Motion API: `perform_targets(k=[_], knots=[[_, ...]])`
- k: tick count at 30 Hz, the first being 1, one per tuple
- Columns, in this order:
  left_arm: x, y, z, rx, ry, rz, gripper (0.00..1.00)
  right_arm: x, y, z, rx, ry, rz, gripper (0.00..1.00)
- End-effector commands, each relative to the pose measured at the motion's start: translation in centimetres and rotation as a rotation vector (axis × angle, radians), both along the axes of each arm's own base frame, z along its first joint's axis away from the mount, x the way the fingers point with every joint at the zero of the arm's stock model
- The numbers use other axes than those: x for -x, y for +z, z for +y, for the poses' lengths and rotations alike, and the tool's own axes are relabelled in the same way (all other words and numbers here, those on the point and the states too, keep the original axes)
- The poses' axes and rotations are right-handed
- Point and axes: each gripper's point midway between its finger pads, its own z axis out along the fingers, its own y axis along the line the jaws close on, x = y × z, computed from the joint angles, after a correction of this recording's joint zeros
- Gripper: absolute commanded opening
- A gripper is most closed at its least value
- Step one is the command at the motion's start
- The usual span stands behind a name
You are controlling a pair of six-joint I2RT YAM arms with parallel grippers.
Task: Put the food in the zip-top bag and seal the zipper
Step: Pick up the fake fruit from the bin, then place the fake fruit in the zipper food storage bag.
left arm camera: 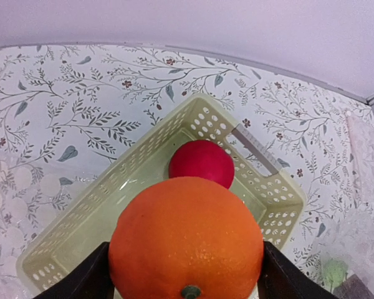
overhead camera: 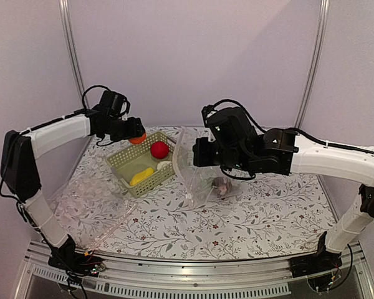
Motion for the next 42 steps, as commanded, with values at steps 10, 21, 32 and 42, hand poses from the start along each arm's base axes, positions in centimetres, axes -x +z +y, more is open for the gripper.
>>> perform_targets(k=[10,21,32,42], knots=[[12.4,10.0,-8.9,0.304,-0.611,-0.154,0.74,-0.1,0.6,-2.0,0.039,-0.045,-0.027,0.0],[24.5,14.7,-15.8,0.489,-1.171,-0.218,0.75,-0.3,1.0,-1.2,0.027,-0.033,-0.023,0.0],[24.6,11.2,-18.0,0.431,-1.157,-0.125,0.74,0.0,1.2,-0.9,0.003,-0.013,-0.019,0.0],[20.2,7.0,-16.8,0.218,-0.939,-0.07,0.74,0.1,1.0,-0.8,0.001,-0.006,-0.02,0.0]])
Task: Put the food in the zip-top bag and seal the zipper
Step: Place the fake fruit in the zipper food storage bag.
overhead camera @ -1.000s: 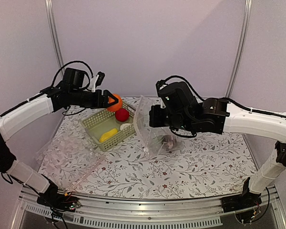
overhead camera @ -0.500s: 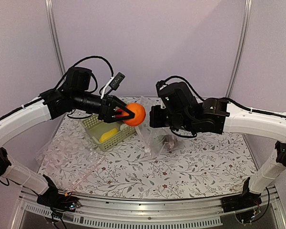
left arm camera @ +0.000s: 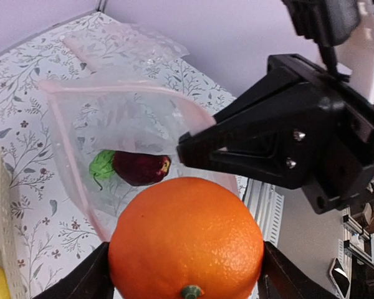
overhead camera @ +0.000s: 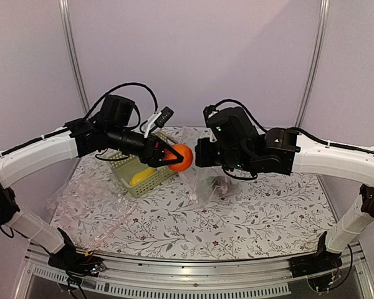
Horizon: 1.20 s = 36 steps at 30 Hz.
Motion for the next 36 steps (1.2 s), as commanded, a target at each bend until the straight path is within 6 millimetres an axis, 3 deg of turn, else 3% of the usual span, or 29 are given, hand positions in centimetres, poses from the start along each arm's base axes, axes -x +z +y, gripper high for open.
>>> perform_targets(k=[1,11,28,36], knots=[[-2.0,-2.8,0.6,-0.132,0.104,-0.004,0.74,0.2,0.9,0.0,-0.022,0.012,-0.016,0.0],[-2.5,-3.5,0.6,-0.147,0.13,0.008,0.76,0.1,0.7,0.5,-0.015,0.024,-0.018,0.0],[-2.2,-4.0,-0.4,-0.107,0.118,0.042,0.78,0.5,0.0,3.6,-0.032,0.091,0.014,0.0],[-2.7,-5.5,-0.3,-0.183,0.162,0.019,0.82,0.6,0.1,4.0,-0.05,0.103,0.02,0.0]])
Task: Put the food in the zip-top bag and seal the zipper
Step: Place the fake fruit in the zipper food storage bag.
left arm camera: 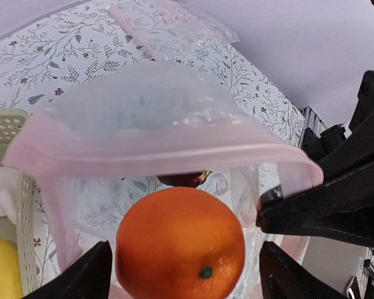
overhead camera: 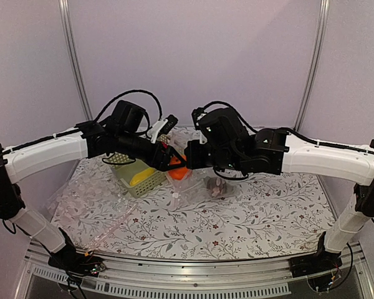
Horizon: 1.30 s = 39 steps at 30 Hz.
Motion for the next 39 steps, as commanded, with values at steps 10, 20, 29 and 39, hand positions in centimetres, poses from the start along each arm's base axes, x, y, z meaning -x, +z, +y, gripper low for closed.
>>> perform_targets(k=[10,20,29,39], knots=[[0.2,-1.3,-0.5,-0.058,0.007,-0.021,0.88,0.3,0.8,0.9,-0.035,0.019,-0.002,0.0],[1.8,4.1,0.8,0.086,-0.013,-0.218,0.87,0.1,0.5,0.0,-0.015,-0.011,-0.015,0.0],[0.0,8.7,6.4,0.084,0.191,-0.439,0.95,0.0,1.1,-2.3,0.008,-0.063,-0.05,0.0],[-7.9,0.9,10.2,-0.139,0.442,-0.102,0.95,0.1,0.9,-2.3,0.0,-0.064,-0.037,0.0]])
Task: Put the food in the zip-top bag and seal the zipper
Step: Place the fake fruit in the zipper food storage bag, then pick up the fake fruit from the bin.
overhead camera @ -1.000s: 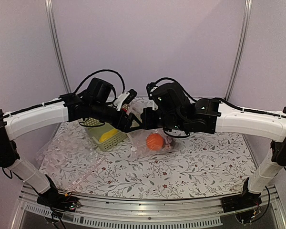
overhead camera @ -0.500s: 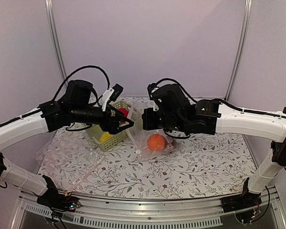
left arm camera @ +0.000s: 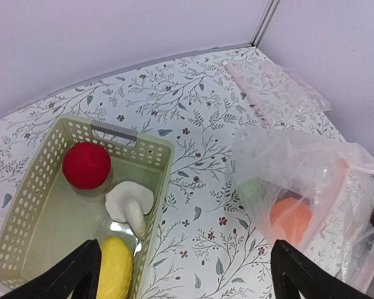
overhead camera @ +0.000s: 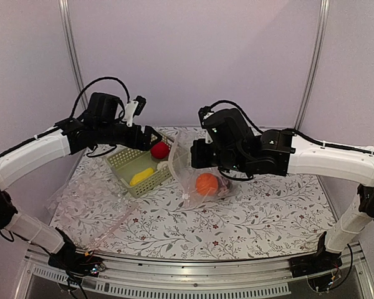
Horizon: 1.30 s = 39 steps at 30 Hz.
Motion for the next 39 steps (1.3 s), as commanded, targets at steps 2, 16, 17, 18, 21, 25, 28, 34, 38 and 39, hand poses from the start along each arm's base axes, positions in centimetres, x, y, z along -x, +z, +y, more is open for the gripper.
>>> perform_targets(k=[2,16,17,18,21,25,28,34,38,39], knots=[[-1.8,-5.1,2.2,-0.108,0.088,0.23,0.95,0.4,0.4,-0.9,-0.007,-0.017,-0.006,0.0],[-2.5,-14.6,5.8,-0.409,0.011,0.575,0.77,0.5,0.9,-1.8,-0.01,-0.033,-0.023,0.0],[-2.4,-15.3,6.0,-0.428,0.014,0.598,0.76,0.5,0.9,-1.8,-0.009,-0.033,-0.023,0.0],[-2.3,-15.8,6.2,-0.444,0.019,0.613,0.75,0.5,0.9,-1.9,-0.009,-0.032,-0.024,0.0],[-2.5,-17.0,6.7,-0.483,0.036,0.633,0.75,0.5,0.9,-2.0,-0.008,-0.034,-0.025,0.0],[-2.8,-18.2,7.3,-0.525,0.06,0.642,0.75,0.5,1.0,-2.4,-0.009,-0.043,-0.03,0.0],[-3.0,-19.1,7.6,-0.544,0.071,0.653,0.74,0.5,1.1,-2.5,-0.011,-0.043,-0.032,0.0],[-3.1,-20.4,7.8,-0.574,0.075,0.674,0.66,0.6,1.0,-2.4,-0.013,-0.041,-0.029,0.0],[-3.0,-20.9,7.5,-0.569,0.064,0.688,0.65,0.6,0.9,-2.5,-0.01,-0.042,-0.029,0.0],[-3.0,-21.0,7.6,-0.573,0.064,0.69,0.65,0.6,1.0,-2.4,-0.011,-0.041,-0.029,0.0]])
